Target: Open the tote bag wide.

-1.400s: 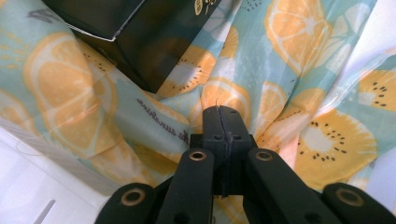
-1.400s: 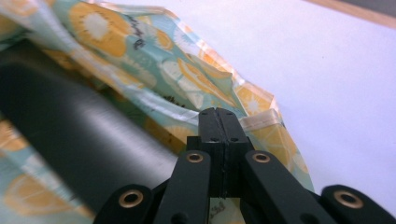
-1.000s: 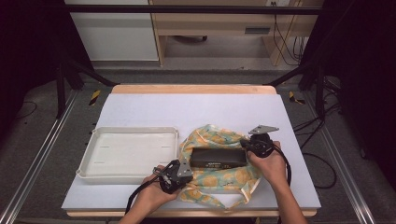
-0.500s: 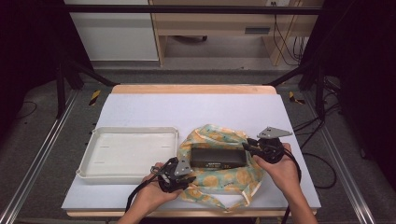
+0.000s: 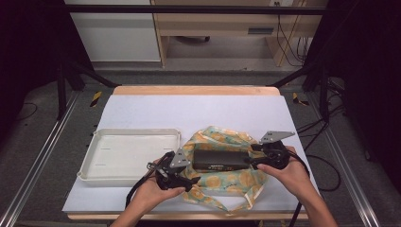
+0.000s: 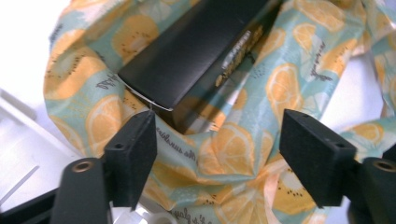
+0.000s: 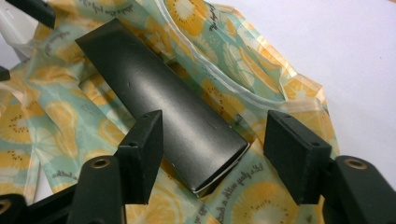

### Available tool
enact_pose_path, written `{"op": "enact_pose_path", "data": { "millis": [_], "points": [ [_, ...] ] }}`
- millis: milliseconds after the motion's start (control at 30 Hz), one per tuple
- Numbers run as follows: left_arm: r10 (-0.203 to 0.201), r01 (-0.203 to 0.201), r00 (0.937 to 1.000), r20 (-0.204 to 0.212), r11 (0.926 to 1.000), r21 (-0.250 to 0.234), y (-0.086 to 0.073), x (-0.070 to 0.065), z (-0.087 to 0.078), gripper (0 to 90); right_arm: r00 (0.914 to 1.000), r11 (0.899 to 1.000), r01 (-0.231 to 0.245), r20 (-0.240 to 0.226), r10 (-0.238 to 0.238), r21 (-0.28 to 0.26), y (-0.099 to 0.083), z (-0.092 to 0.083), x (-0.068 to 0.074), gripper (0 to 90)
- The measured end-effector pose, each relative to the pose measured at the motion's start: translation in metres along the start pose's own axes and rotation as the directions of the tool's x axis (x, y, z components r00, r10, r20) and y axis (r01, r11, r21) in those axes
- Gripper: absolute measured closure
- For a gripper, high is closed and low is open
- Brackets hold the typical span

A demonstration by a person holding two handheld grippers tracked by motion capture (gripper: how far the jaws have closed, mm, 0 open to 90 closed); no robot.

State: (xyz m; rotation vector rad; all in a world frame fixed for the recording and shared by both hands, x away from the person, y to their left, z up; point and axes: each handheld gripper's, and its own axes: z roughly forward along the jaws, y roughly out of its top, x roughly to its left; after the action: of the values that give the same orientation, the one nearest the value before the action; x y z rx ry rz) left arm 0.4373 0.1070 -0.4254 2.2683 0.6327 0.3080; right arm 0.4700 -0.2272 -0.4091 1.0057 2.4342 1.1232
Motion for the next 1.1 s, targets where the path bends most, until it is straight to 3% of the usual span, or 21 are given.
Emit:
{"op": "enact_pose_path", "data": {
  "millis": [167,533,833,1100],
  "points": [
    [-0.024,0.024,0.9996,-0.017,0.9997,-0.007,0.004,0.008,-0.005,20.2,0.9996,0.999,0.027,0.007,-0.027,0.029,0.003,-0.003,0.0,33.2],
    [-0.025,0.025,0.9997,0.003,0.9992,-0.031,0.011,0.009,-0.016,16.1,0.9973,0.995,0.073,-0.014,-0.072,0.065,0.012,-0.002,0.004,34.8],
    [-0.04,0.039,0.9989,-0.025,0.9974,-0.061,0.03,0.034,-0.029,13.3,0.992,0.987,0.122,-0.046,-0.118,0.102,0.023,0.002,0.006,33.9],
    [-0.035,0.033,0.9951,-0.092,0.9991,-0.026,0.016,0.05,-0.037,12.6,0.9824,0.97,0.186,-0.048,-0.181,0.159,0.029,0.007,0.006,32.6]
  ]
}}
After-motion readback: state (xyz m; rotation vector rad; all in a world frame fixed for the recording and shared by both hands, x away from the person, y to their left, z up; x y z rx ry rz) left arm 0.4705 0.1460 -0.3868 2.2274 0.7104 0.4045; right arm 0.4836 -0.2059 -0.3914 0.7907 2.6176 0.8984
